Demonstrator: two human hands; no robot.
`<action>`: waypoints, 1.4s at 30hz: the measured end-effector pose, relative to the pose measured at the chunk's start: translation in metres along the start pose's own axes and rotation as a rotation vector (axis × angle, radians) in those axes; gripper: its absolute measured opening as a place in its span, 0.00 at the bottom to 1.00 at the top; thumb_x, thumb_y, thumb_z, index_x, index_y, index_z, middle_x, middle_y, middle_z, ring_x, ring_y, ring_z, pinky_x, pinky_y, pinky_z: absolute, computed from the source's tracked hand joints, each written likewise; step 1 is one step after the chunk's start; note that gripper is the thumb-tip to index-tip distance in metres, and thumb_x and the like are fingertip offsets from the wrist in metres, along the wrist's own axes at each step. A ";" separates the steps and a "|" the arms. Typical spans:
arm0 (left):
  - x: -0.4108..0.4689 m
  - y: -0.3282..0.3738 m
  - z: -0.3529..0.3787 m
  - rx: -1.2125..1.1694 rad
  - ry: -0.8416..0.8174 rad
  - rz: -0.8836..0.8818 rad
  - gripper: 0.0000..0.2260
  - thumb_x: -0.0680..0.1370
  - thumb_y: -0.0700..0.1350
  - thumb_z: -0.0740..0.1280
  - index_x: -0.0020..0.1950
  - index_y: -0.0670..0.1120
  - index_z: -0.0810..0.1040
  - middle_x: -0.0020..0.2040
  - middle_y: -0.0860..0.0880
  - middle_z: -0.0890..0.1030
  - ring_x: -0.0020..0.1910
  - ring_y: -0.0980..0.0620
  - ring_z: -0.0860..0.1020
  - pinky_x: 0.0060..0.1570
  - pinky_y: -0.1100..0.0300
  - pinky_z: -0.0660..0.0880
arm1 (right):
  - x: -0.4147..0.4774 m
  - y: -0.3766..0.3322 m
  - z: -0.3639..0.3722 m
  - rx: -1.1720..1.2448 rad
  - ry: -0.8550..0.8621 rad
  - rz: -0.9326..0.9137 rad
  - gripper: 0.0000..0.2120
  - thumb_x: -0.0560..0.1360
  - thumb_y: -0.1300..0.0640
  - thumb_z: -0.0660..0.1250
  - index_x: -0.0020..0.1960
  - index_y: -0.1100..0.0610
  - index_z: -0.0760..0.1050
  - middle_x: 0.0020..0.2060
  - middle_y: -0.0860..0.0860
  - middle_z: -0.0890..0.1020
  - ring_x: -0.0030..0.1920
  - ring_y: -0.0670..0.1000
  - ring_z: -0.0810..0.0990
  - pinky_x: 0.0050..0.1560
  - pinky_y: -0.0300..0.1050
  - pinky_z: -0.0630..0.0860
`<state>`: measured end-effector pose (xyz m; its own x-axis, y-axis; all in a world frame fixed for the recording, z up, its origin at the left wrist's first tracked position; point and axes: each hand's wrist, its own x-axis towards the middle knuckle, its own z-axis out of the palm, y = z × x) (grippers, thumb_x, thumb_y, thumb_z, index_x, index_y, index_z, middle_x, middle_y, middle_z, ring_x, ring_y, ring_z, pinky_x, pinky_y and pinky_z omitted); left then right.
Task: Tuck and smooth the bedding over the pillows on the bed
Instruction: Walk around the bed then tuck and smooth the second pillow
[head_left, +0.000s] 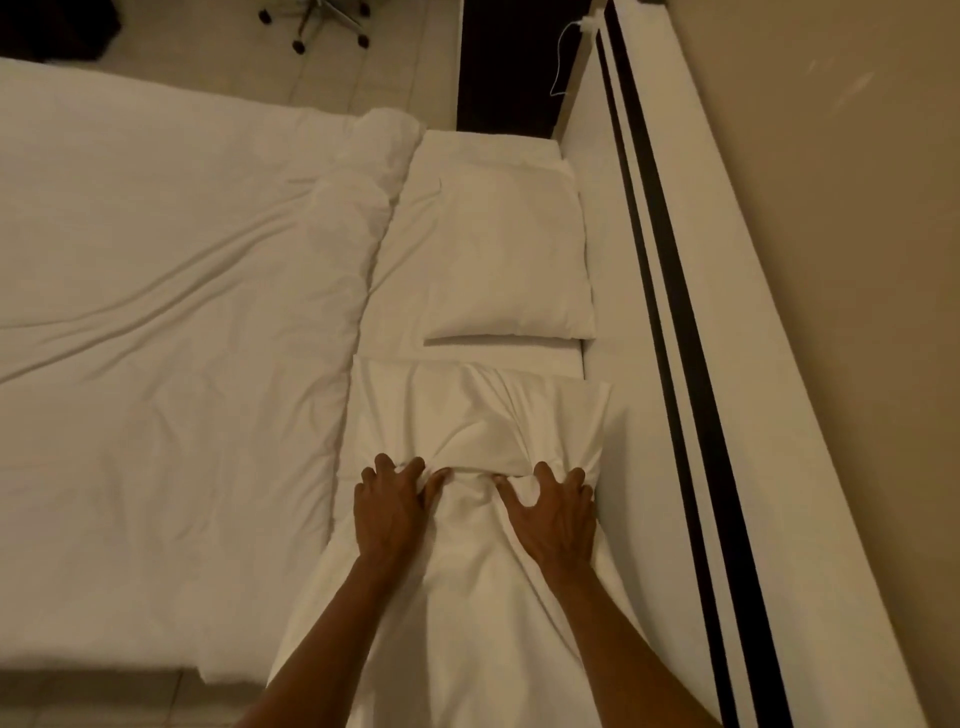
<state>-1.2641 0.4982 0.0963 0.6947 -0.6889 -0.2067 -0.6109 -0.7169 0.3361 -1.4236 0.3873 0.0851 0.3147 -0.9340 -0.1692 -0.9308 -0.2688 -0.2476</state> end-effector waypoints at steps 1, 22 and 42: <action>0.009 0.006 0.006 -0.009 -0.020 -0.009 0.24 0.79 0.65 0.57 0.55 0.48 0.81 0.50 0.43 0.77 0.47 0.41 0.76 0.48 0.49 0.74 | 0.012 0.004 0.003 -0.004 0.005 -0.002 0.32 0.72 0.26 0.60 0.59 0.51 0.77 0.53 0.59 0.75 0.49 0.61 0.76 0.49 0.52 0.74; 0.239 -0.014 0.335 -0.172 0.386 0.081 0.21 0.72 0.68 0.62 0.49 0.50 0.74 0.45 0.47 0.71 0.44 0.44 0.72 0.42 0.50 0.68 | 0.266 0.109 0.266 -0.045 0.399 -0.055 0.29 0.72 0.28 0.60 0.60 0.49 0.75 0.52 0.56 0.74 0.49 0.58 0.74 0.49 0.54 0.75; 0.211 0.024 0.242 -0.276 0.382 0.100 0.30 0.74 0.72 0.58 0.67 0.53 0.71 0.66 0.48 0.72 0.67 0.46 0.69 0.64 0.44 0.66 | 0.231 0.085 0.195 0.021 0.433 -0.059 0.28 0.77 0.35 0.61 0.73 0.48 0.69 0.70 0.60 0.68 0.72 0.63 0.66 0.68 0.62 0.68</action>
<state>-1.2244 0.3095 -0.1616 0.7591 -0.6274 0.1738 -0.5941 -0.5584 0.5790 -1.3942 0.1948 -0.1605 0.2565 -0.9309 0.2601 -0.9081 -0.3243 -0.2650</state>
